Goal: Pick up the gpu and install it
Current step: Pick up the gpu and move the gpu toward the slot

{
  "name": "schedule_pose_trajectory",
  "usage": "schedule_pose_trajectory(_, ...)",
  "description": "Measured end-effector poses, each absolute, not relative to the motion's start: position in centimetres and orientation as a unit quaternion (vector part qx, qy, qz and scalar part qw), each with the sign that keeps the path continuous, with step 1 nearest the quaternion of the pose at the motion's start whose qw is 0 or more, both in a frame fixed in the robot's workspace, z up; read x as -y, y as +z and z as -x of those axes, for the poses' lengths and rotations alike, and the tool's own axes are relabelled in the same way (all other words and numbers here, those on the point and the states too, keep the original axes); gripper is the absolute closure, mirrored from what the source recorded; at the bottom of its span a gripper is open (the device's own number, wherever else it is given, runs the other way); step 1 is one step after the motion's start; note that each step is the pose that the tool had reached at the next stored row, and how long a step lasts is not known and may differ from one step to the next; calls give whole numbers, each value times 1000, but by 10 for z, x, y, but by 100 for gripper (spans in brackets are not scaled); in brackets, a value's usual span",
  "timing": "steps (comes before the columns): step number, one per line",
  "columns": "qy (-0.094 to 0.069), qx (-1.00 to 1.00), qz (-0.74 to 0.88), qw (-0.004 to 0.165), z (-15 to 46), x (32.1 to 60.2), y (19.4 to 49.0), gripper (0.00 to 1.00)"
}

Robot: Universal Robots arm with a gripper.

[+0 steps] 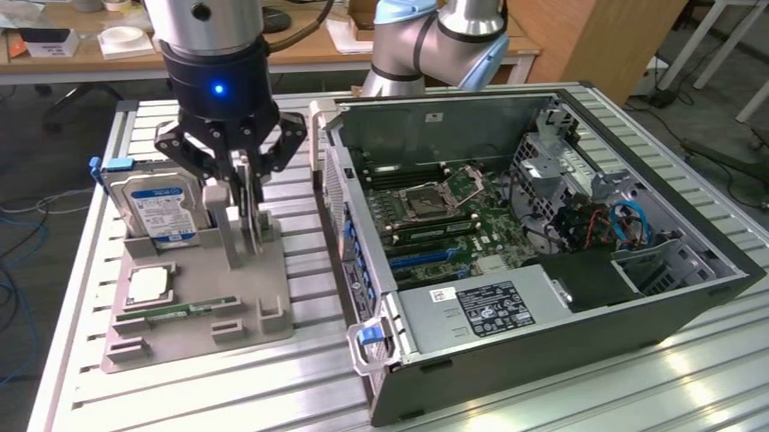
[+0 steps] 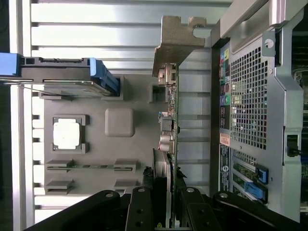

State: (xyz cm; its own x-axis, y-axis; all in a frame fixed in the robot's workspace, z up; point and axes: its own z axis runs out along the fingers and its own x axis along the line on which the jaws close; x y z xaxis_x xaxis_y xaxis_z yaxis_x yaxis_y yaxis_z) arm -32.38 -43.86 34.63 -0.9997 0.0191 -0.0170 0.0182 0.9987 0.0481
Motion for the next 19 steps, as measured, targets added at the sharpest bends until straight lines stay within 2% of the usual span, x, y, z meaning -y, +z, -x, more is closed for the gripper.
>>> schedule_pose_trajectory(19, 24, -1000, -9, 9, 325, 439, 366, 73)
